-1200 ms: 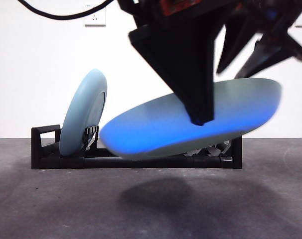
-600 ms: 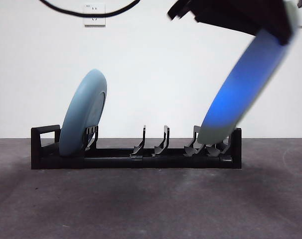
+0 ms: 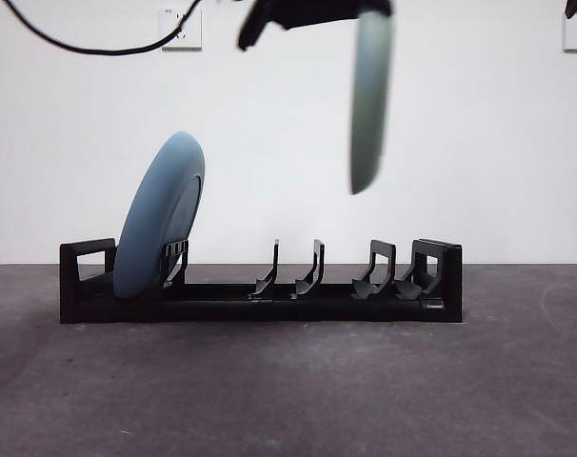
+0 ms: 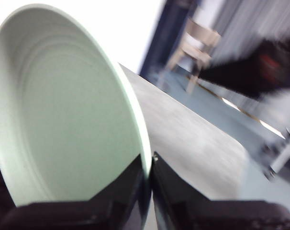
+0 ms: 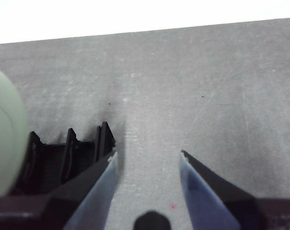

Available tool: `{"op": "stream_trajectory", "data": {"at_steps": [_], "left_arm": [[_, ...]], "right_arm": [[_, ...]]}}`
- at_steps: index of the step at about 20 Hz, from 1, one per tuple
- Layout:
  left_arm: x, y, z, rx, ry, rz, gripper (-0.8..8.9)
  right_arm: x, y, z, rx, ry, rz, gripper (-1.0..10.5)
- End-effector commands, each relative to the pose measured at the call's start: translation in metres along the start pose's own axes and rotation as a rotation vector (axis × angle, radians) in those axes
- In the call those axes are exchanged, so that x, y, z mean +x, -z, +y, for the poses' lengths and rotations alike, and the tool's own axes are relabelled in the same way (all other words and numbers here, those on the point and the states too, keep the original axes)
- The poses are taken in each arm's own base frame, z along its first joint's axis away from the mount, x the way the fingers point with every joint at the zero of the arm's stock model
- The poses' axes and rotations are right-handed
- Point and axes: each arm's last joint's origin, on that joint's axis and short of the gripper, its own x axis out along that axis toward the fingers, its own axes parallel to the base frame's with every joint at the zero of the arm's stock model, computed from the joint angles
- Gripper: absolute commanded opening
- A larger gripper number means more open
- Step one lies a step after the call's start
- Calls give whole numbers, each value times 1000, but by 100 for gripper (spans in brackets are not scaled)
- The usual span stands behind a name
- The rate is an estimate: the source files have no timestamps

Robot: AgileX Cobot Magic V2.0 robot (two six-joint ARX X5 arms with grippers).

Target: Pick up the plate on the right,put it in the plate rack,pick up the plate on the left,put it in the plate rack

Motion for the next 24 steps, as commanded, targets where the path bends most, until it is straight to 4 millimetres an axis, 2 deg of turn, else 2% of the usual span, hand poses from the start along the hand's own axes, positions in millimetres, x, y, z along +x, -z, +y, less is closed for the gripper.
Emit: {"op": "stream_trajectory", "data": {"at_steps": [1, 4, 6, 13, 24], "left_arm": [[-7, -9, 15, -17, -30, -61, -9], [-15, -18, 32, -35, -74, -117, -10], [-13, -18, 35, -32, -76, -126, -10], [6, -1, 52, -28, -142, -83, -10], [20, 19, 67, -10, -209, 2, -10]], "right_arm": [[1, 0, 0, 10, 2, -2, 218], [2, -1, 0, 12, 2, -6, 218], [3, -1, 0, 19, 1, -5, 218], [7, 0, 1, 22, 2, 8, 217], [9, 0, 1, 23, -2, 14, 217]]}}
